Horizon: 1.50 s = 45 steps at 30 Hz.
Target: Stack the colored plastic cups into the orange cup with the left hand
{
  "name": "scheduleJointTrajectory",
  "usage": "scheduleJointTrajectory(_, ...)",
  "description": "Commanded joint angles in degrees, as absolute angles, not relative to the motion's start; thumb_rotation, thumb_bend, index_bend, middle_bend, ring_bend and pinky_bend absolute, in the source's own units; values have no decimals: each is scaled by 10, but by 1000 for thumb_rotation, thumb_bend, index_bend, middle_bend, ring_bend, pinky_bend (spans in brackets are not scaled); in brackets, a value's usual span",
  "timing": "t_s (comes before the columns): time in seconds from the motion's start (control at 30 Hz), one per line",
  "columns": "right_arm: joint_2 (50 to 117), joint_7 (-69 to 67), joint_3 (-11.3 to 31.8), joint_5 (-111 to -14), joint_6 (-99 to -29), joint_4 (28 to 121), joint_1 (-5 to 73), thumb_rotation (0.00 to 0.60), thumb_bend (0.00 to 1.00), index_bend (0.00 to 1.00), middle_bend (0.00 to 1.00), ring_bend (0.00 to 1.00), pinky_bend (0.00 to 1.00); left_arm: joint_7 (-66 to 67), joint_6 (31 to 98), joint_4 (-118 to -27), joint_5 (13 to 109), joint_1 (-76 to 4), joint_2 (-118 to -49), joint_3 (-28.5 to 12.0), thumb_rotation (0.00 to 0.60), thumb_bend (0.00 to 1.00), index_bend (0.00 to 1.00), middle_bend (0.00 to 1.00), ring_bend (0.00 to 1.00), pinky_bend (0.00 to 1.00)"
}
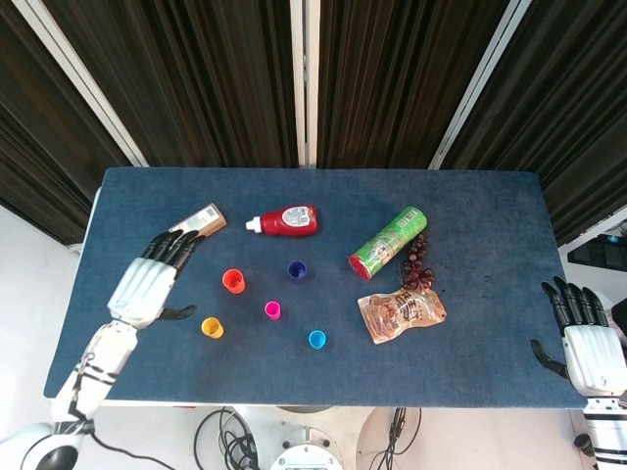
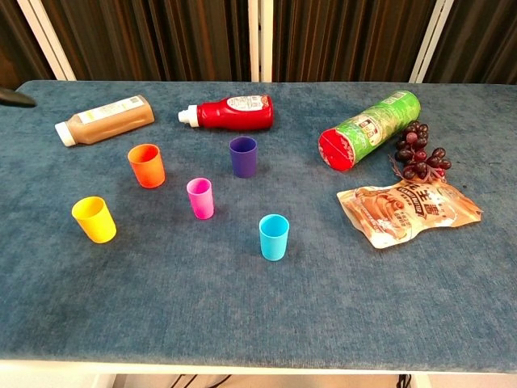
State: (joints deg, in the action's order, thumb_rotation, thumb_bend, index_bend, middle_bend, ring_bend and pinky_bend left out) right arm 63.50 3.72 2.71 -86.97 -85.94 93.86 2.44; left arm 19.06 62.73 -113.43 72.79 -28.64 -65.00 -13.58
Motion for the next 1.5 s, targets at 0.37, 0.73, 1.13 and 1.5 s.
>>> scheduleJointTrajectory(0.37,621,21,33,-865,-870,947,20,600,242,0,0,0,0,418,521,-972,404,-573,-881,-172,600,160,116,93,12,108)
scheduleJointTrajectory(0.73,619,-11,37,-851,-865,929,18,600,243,0,0,0,0,402,498,-824,358,-631,-968,-154,600,210,215,195,140,109)
scheduleJointTrajectory(1.13,621,-30,40,-844,-860,913,18,600,242,0,0,0,0,374,482,-747,387,-642,-1008,-129,600,213,307,298,288,104)
scheduleJointTrajectory(1.5,622,-45,43,-834,-854,900,18,600,244,0,0,0,0,361,479,-692,415,-645,-1037,-118,600,250,425,420,448,20)
